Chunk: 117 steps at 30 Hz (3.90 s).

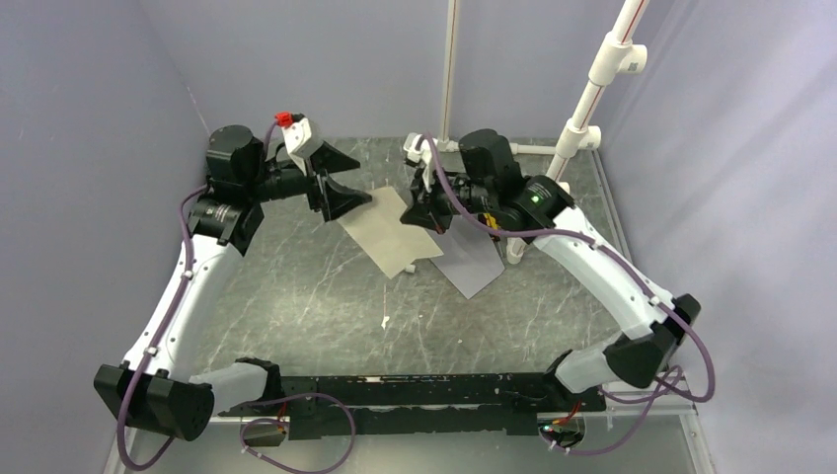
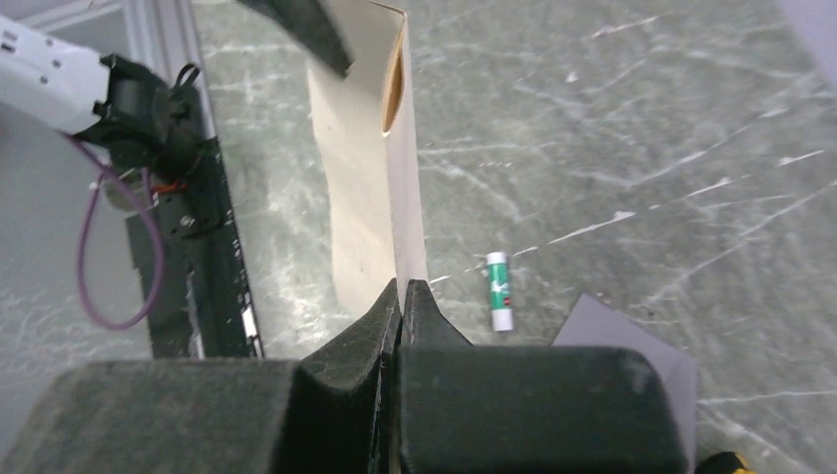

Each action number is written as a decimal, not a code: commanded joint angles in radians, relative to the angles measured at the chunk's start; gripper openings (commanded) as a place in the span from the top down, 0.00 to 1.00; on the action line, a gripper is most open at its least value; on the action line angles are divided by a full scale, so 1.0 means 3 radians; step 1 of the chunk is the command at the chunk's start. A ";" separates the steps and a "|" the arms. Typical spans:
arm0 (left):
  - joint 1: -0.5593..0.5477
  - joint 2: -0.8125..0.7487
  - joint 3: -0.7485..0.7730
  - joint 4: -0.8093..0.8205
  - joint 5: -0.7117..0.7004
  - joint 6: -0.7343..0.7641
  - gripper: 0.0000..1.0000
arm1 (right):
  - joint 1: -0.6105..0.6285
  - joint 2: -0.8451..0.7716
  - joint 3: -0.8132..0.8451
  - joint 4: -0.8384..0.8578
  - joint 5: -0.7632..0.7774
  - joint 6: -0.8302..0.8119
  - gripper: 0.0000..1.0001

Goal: Place the letter into the envelope and seal it

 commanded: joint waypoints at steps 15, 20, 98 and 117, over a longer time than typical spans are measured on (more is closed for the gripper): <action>-0.0015 -0.0012 -0.0481 0.2457 -0.0195 -0.2213 0.19 | -0.0014 -0.0727 -0.0556 0.1914 0.0438 0.0529 1.00; -0.0030 0.0051 -0.0558 0.2883 -0.0084 -0.2543 0.26 | -0.0012 -0.0718 -0.0596 0.2125 0.0430 0.0598 1.00; -0.0291 0.0710 -0.0240 0.4871 0.0294 -0.4154 0.97 | -0.0367 -0.0083 0.0004 0.1713 -0.1261 0.1307 0.47; -0.0291 0.0417 -0.0345 0.4173 0.0195 -0.3489 0.74 | -0.0399 -0.0154 -0.0234 0.2222 -0.1374 0.1714 1.00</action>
